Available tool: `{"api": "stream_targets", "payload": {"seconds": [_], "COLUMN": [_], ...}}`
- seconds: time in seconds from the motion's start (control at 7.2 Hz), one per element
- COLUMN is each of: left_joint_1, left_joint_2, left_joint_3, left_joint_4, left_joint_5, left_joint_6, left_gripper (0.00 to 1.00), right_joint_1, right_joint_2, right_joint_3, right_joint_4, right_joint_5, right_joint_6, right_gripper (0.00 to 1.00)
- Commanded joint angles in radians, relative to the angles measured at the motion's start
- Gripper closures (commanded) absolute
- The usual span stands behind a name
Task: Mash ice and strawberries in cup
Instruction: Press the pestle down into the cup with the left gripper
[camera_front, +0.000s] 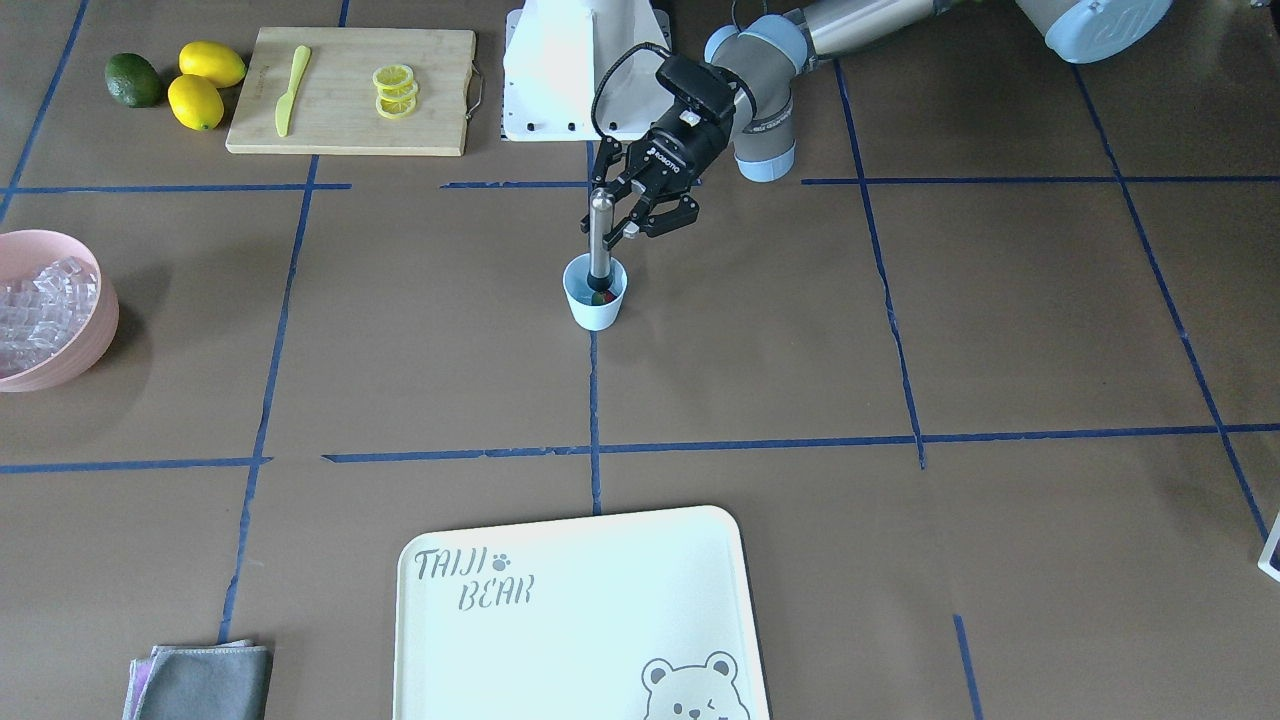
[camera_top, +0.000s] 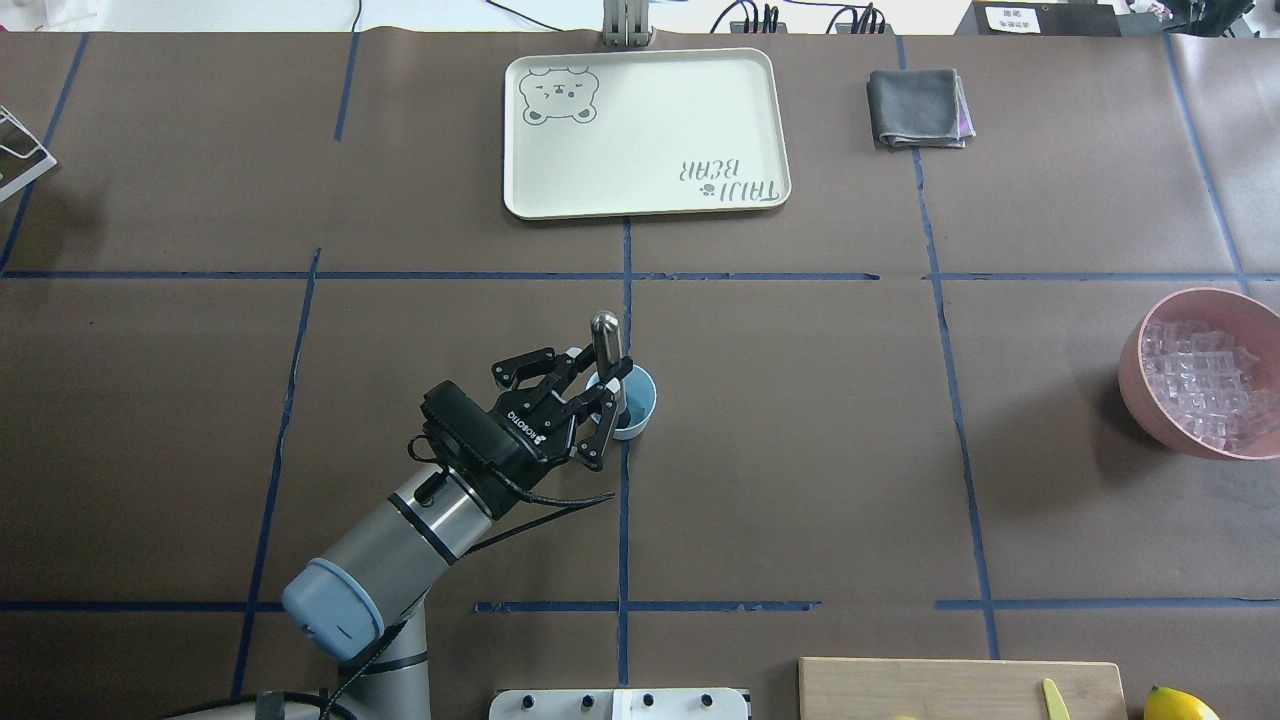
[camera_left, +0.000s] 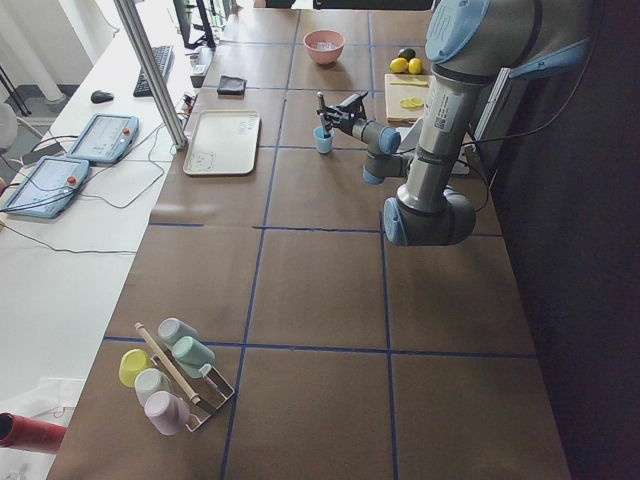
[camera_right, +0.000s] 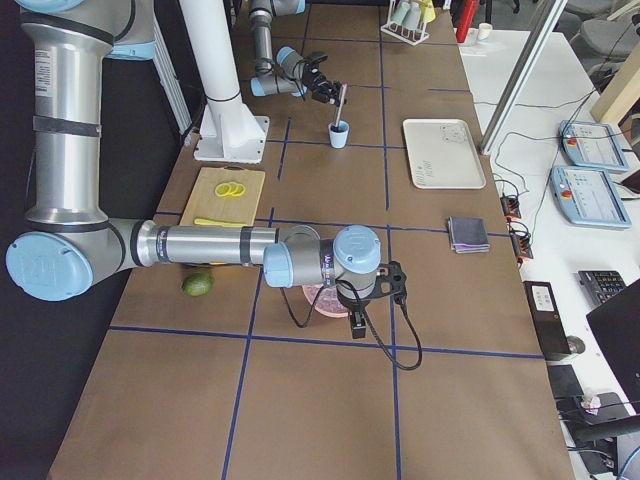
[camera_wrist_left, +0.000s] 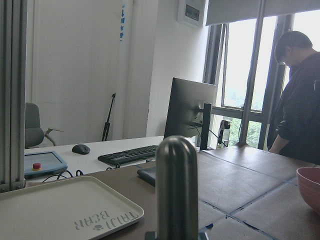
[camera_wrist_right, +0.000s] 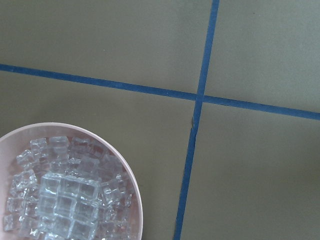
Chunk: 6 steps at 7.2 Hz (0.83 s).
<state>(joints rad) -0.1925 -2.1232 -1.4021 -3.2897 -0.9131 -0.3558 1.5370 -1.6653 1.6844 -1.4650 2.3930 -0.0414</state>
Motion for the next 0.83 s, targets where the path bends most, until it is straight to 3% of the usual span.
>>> {"api": "stream_targets", "payload": {"seconds": [0.0,0.42,0.69], "left_joint_1": [0.004,0.002,-0.010], "left_joint_2": [0.000,0.002,0.019], "left_joint_3": [0.002,-0.040,-0.173], "left_joint_4": [-0.001,0.001,0.036], "left_joint_5": [0.002,-0.003,-0.009], "left_joint_6": [0.000,0.000,0.009], "left_gripper": [1.00,1.00,1.00], "right_joint_1": [0.000,0.000,0.000], "right_joint_2": [-0.001,0.004,0.001], "right_joint_3": [0.001,0.000,0.001], "right_joint_4": [0.000,0.000,0.000], "right_joint_5": [0.000,0.000,0.002], "right_joint_6": [0.000,0.000,0.000], "right_gripper": [0.00,0.01,0.01]}}
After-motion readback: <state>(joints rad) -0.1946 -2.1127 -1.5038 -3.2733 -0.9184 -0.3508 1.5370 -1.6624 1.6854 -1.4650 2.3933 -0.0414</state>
